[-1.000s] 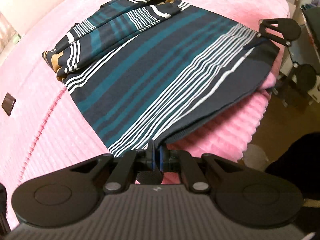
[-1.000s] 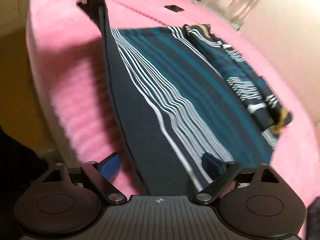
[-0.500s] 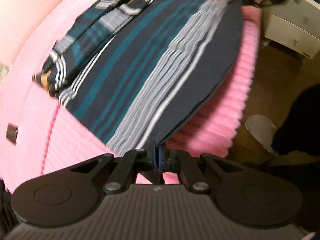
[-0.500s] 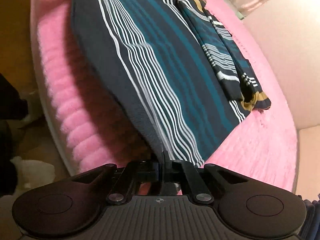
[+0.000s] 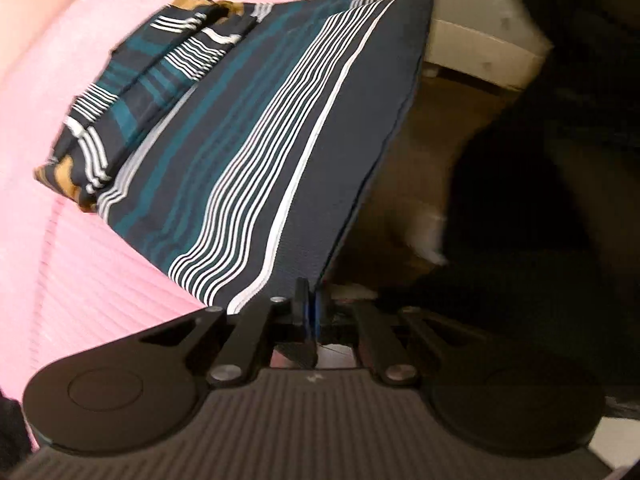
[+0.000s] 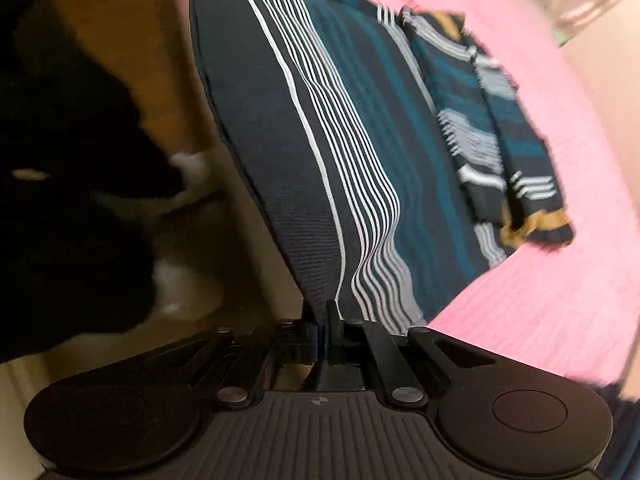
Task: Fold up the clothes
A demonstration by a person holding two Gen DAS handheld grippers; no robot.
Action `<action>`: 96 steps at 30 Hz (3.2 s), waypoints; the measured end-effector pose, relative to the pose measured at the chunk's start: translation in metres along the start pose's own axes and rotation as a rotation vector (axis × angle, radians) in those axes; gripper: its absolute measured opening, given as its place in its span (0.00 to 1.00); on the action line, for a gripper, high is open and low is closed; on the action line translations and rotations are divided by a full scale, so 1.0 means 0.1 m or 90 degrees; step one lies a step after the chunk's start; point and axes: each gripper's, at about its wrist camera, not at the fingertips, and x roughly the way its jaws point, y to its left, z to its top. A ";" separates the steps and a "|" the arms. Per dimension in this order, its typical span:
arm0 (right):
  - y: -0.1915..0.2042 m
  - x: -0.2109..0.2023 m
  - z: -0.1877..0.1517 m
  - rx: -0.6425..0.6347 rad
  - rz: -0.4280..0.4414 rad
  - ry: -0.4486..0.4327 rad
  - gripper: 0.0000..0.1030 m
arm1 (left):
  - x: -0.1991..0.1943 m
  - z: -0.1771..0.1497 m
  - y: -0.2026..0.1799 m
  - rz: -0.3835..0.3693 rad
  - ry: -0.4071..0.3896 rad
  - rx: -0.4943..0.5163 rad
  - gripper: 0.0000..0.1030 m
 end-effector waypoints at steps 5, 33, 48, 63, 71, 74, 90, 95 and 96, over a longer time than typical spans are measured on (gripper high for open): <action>0.24 -0.28 -0.15 0.016 0.083 0.024 0.01 | -0.18 -0.04 -0.24 -0.069 0.022 -0.031 0.00; -4.19 1.59 1.41 0.029 -0.054 0.052 0.01 | 1.37 1.55 4.43 0.058 -0.057 -0.109 0.02; -4.44 2.07 1.19 0.241 -0.104 0.012 0.40 | 1.73 1.14 4.91 0.107 -0.055 -0.226 0.08; -4.34 1.58 0.39 0.643 -0.016 -0.150 0.77 | 1.74 0.87 4.77 0.039 -0.095 -0.521 0.37; -4.57 2.00 0.15 0.826 0.058 -0.208 0.20 | 1.85 0.83 4.65 0.052 -0.141 -0.528 0.03; -4.60 2.03 0.14 0.843 0.013 -0.205 0.05 | 1.86 0.89 4.59 0.088 -0.152 -0.507 0.03; -3.99 1.61 0.00 0.762 -0.181 -0.325 0.75 | 1.63 0.81 4.06 0.237 -0.184 -0.410 0.15; -3.46 1.23 0.04 0.636 -0.170 -0.410 0.75 | 1.46 0.78 3.68 0.252 -0.231 -0.342 0.15; -3.35 1.21 0.03 0.622 -0.166 -0.420 0.75 | 1.47 0.78 3.60 0.248 -0.233 -0.325 0.15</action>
